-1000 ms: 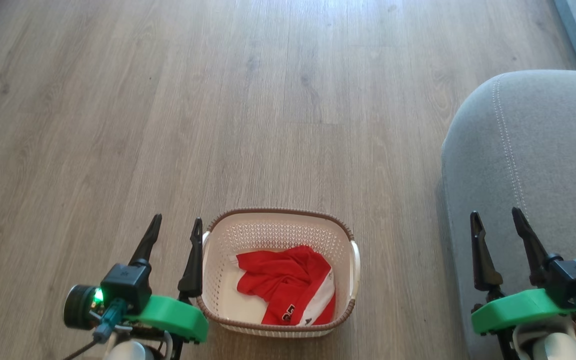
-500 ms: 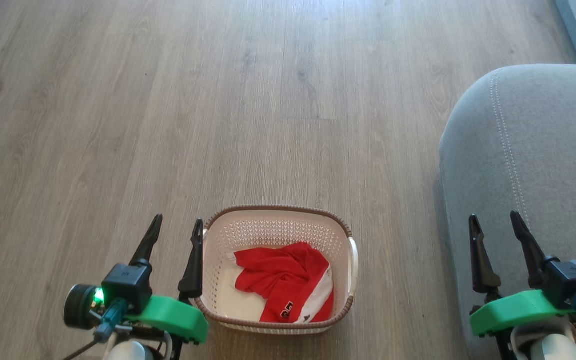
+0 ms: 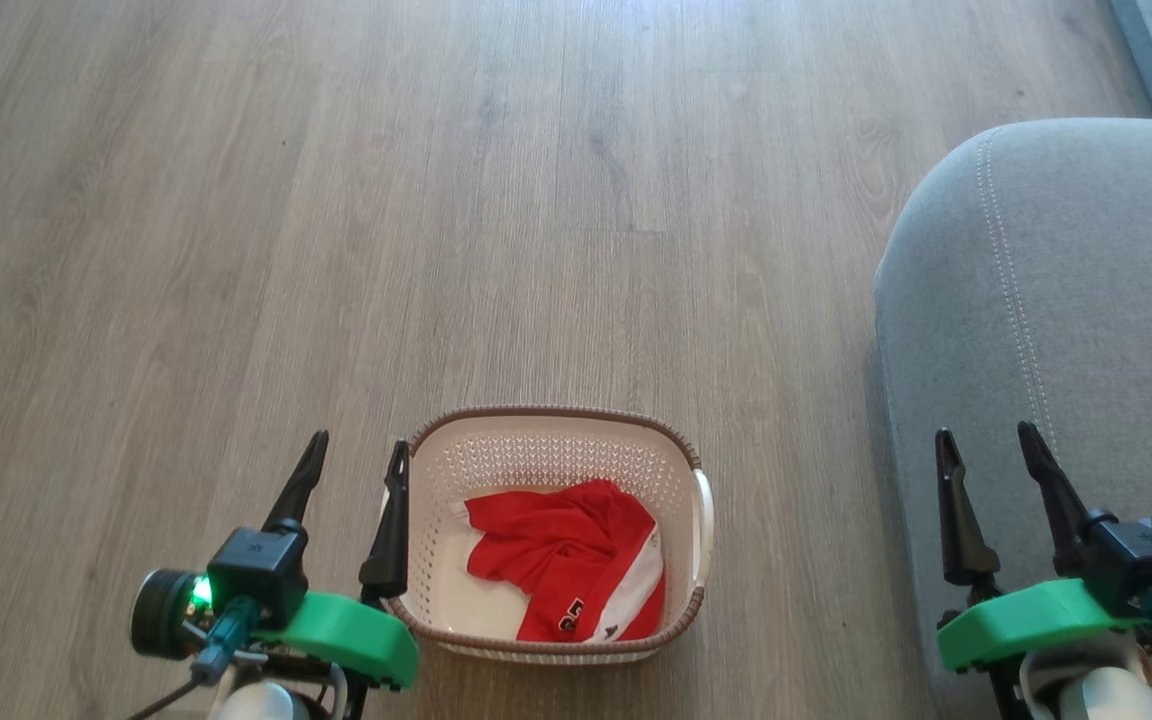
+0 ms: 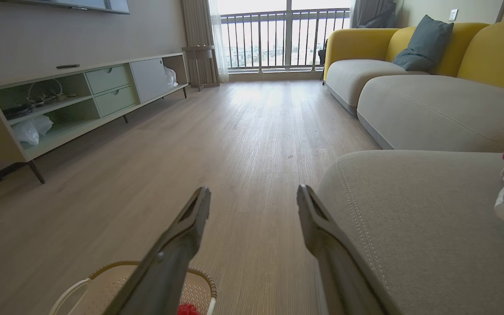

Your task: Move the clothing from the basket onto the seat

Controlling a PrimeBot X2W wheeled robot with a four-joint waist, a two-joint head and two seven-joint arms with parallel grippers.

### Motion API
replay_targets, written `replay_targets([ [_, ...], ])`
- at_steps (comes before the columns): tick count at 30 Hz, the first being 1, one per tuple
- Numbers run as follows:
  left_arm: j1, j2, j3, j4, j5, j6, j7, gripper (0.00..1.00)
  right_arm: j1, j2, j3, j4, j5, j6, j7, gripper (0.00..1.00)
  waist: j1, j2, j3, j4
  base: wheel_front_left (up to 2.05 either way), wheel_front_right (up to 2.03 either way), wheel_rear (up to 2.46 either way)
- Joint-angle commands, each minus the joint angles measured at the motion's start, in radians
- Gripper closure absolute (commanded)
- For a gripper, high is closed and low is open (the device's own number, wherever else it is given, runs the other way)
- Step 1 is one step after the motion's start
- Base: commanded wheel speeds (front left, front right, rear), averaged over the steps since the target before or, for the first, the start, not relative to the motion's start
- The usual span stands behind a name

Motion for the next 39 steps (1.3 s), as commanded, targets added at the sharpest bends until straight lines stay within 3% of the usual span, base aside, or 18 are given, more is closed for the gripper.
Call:
replay_targets([
  [1, -0.043, -0.004, 0.031, -0.030, -0.001, -0.006, -0.010, 0.00, -0.048, -0.005, 0.026, -0.028, 0.003, 0.000, -0.006, 0.00, 0.0000, 0.0000, 0.000, -0.001, 0.00, 0.00, 0.00],
  [13, -0.060, -0.004, 0.018, -0.013, -0.017, -0.034, -0.010, 0.00, -0.064, -0.005, 0.023, -0.015, -0.005, 0.000, -0.006, 0.00, 0.0000, 0.0000, 0.062, -0.033, 0.00, 0.00, 0.00],
  [23, -0.184, -0.002, -0.026, 0.092, 0.066, -0.141, -0.010, 0.00, -0.133, -0.005, 0.022, -0.024, -0.022, 0.000, -0.006, 0.00, 0.0000, 0.0000, 0.324, -0.110, 0.00, 0.00, 0.00],
  [28, -0.288, 0.046, -0.065, 0.161, 0.125, -0.168, -0.010, 0.00, -0.165, -0.005, 0.019, -0.038, -0.013, 0.000, -0.006, 0.00, 0.0000, 0.0000, 0.482, -0.158, 0.00, 0.00, 0.00],
  [39, -0.540, 0.212, -0.204, 0.385, 0.183, -0.183, -0.010, 0.00, -0.203, -0.005, 0.032, -0.087, 0.074, 0.000, -0.006, 0.00, 0.0000, 0.0000, 0.748, -0.284, 0.00, 0.00, 0.00],
])
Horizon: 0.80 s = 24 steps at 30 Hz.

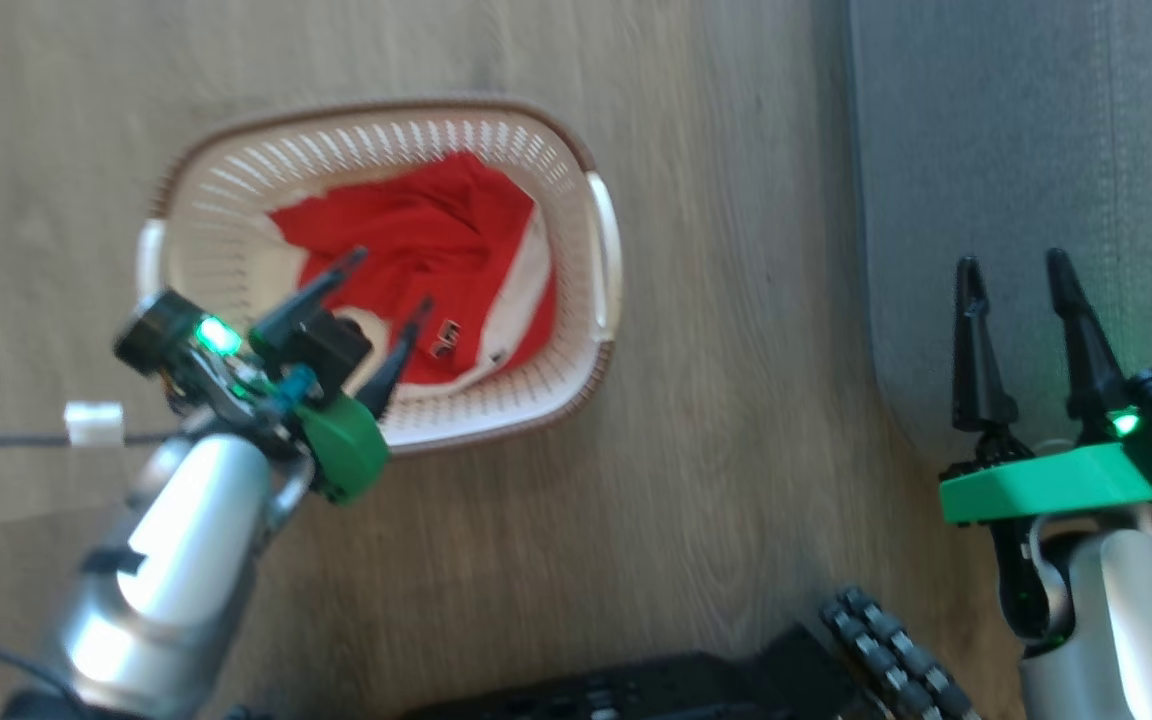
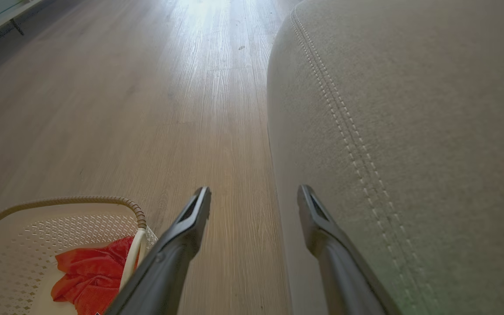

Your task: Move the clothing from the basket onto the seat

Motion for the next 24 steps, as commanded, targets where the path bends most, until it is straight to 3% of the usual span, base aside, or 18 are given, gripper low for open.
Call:
replay_targets([
  [1, -0.036, 0.042, 0.014, 0.014, 0.001, 0.001, -0.010, 0.00, 0.001, -0.005, 0.032, -0.030, 0.019, 0.000, -0.006, 0.00, -0.0004, 0.0000, 0.123, -0.093, 0.00, 0.00, 0.00],
  [12, -0.309, 0.152, -0.105, 0.331, -0.028, -0.001, -0.010, 0.00, -0.023, -0.005, 0.093, -0.047, 0.117, 0.000, -0.006, 0.00, -0.0004, 0.0000, 0.273, -0.240, 0.00, 0.00, 0.00],
  [24, -0.472, 0.152, -0.239, 0.624, 0.013, 0.006, -0.010, 0.00, 0.067, -0.005, 0.087, -0.131, 0.134, 0.000, -0.006, 0.00, -0.0004, 0.0000, 0.311, -0.267, 0.00, 0.00, 0.00],
])
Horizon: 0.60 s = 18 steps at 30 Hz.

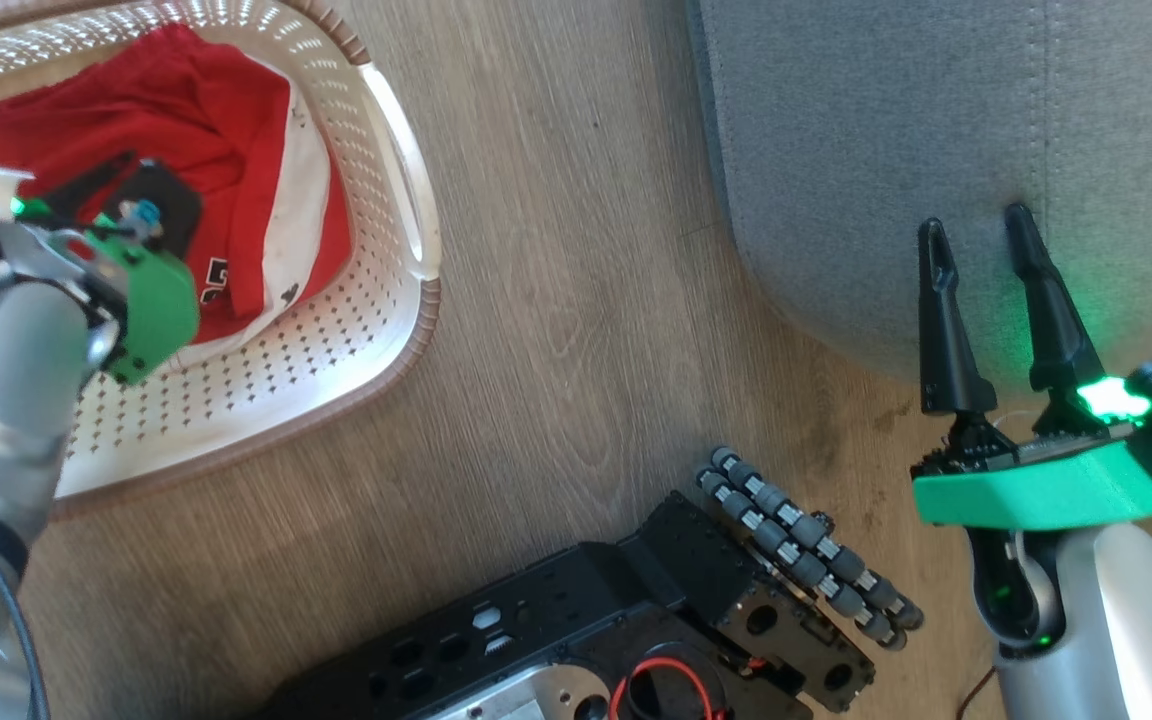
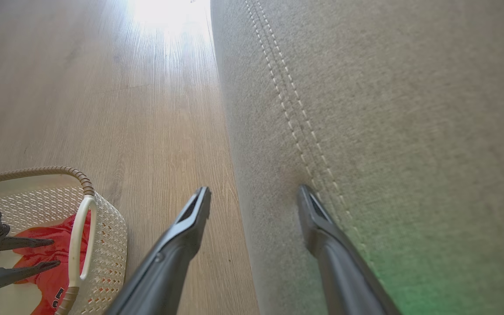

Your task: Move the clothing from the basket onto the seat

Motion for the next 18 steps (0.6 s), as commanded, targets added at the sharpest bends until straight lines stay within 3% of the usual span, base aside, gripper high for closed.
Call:
replay_targets([
  [1, -0.016, 0.021, 0.014, 0.021, 0.008, 0.010, -0.010, 0.00, 0.080, -0.015, -0.007, -0.016, 0.013, -0.010, -0.002, 0.00, 0.0000, 0.0000, 0.011, -0.001, 0.00, 0.00, 0.00],
  [8, -0.088, 0.007, 0.005, 0.123, 0.007, 0.036, -0.010, 0.00, 0.125, -0.015, 0.009, -0.095, -0.005, -0.010, -0.002, 0.00, 0.0000, 0.0000, 0.048, 0.019, 0.00, 0.00, 0.00],
  [18, -0.126, -0.013, -0.032, 0.160, -0.001, 0.011, 0.070, 0.00, 0.165, -0.015, 0.035, -0.214, -0.082, -0.010, -0.002, 0.00, 0.0000, 0.0000, 0.081, 0.073, 0.00, 0.00, 0.00],
])
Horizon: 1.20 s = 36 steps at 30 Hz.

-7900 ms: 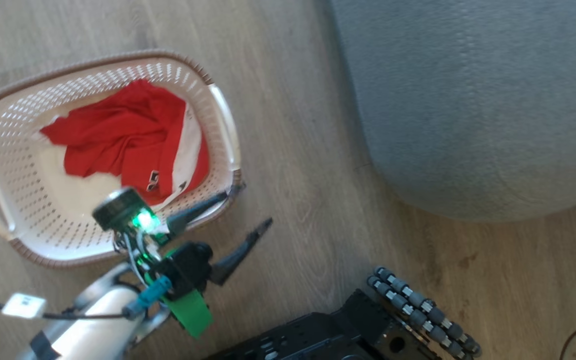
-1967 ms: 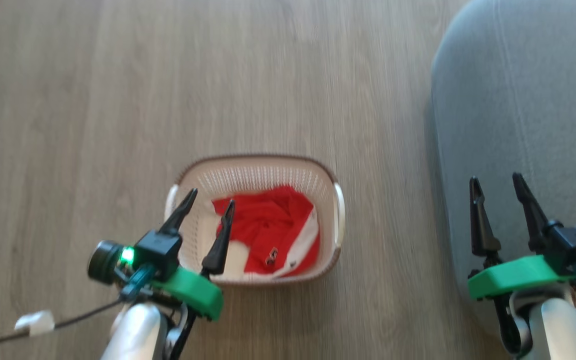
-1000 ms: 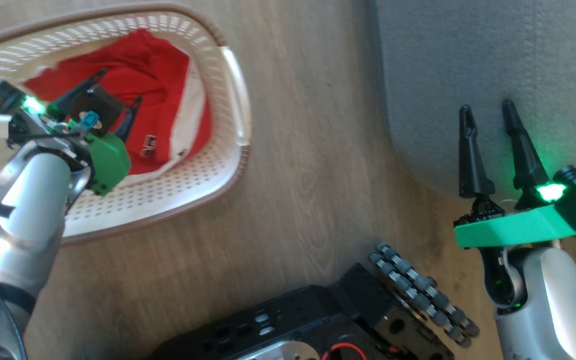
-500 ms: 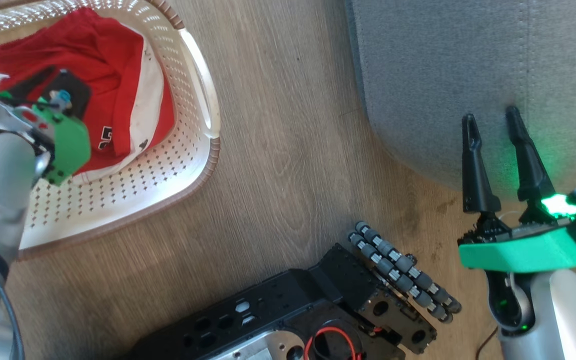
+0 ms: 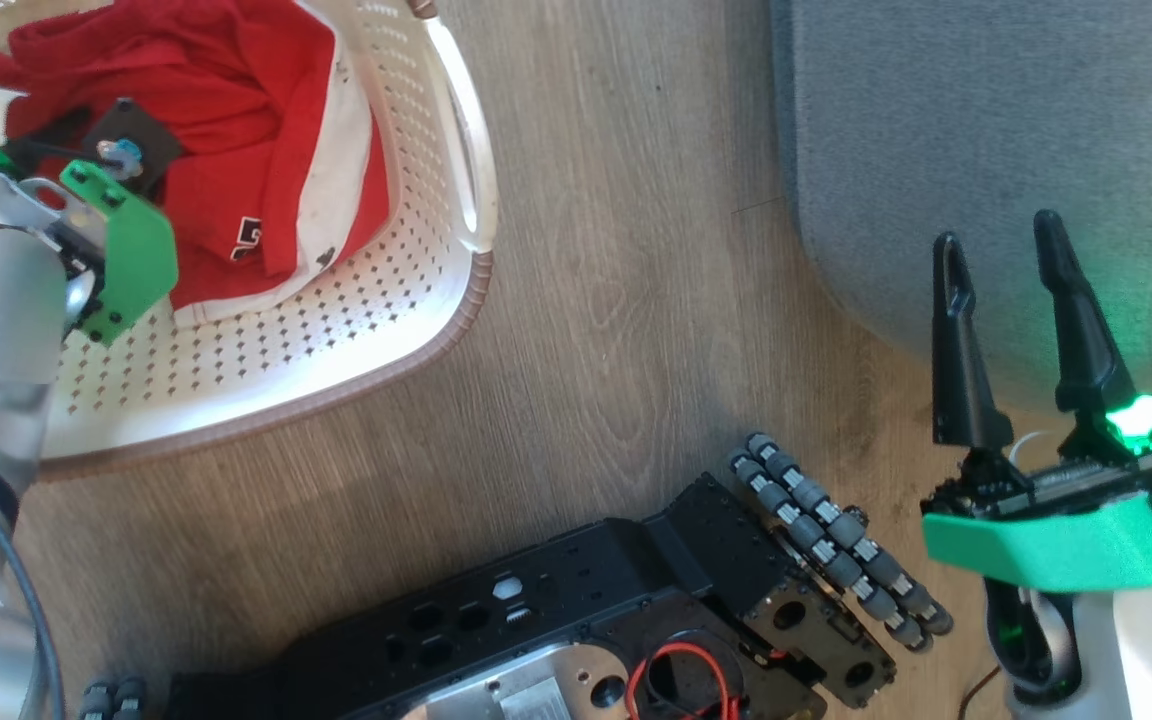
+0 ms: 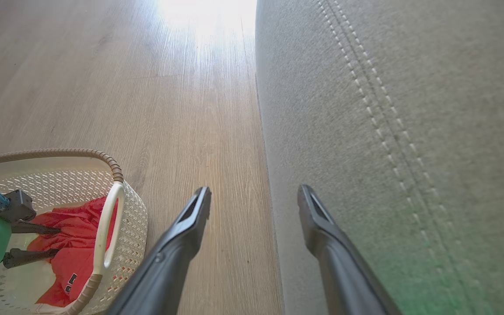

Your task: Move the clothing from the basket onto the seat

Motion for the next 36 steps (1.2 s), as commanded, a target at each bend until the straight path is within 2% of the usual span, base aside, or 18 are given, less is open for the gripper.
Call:
replay_targets([
  [1, 0.017, 0.015, 0.002, 0.005, -0.010, -0.008, 0.024, 0.00, 0.078, -0.015, 0.021, -0.027, -0.011, -0.007, -0.002, 0.00, 0.0000, 0.0000, 0.003, 0.007, 0.00, 0.00, 0.00],
  [13, 0.013, -0.015, -0.051, 0.009, -0.054, -0.017, 0.030, 0.00, 0.074, -0.015, 0.021, -0.033, -0.032, -0.007, -0.002, 0.00, 0.0000, 0.0000, 0.010, 0.026, 0.00, 0.00, 0.00],
  [14, 0.010, -0.016, -0.053, 0.009, -0.058, -0.017, 0.035, 0.08, 0.074, -0.015, 0.021, -0.034, -0.033, -0.007, -0.002, 0.00, 0.0000, 0.0000, 0.010, 0.027, 0.00, 0.00, 0.00],
  [15, 0.010, -0.016, -0.053, 0.009, -0.058, -0.017, 0.035, 0.08, 0.074, -0.015, 0.021, -0.034, -0.033, -0.007, -0.002, 0.00, 0.0000, 0.0000, 0.010, 0.027, 0.00, 0.00, 0.00],
  [17, 0.009, -0.017, -0.057, 0.009, -0.067, -0.017, 0.046, 1.00, 0.076, -0.015, 0.021, -0.036, -0.036, -0.007, -0.002, 0.00, 0.0000, 0.0000, 0.011, 0.028, 0.00, 0.00, 0.00],
  [29, -0.002, 0.001, -0.052, 0.009, -0.114, -0.016, 0.026, 1.00, 0.043, -0.015, 0.028, -0.027, -0.029, -0.007, -0.002, 0.00, 0.0000, 0.0000, 0.006, 0.031, 0.00, 0.00, 0.00],
  [36, -0.002, 0.003, -0.018, 0.009, -0.166, -0.010, -0.033, 1.00, -0.030, -0.015, 0.035, -0.006, -0.016, -0.007, -0.002, 0.00, 0.0000, 0.0000, -0.024, 0.028, 0.00, 0.00, 0.00],
])
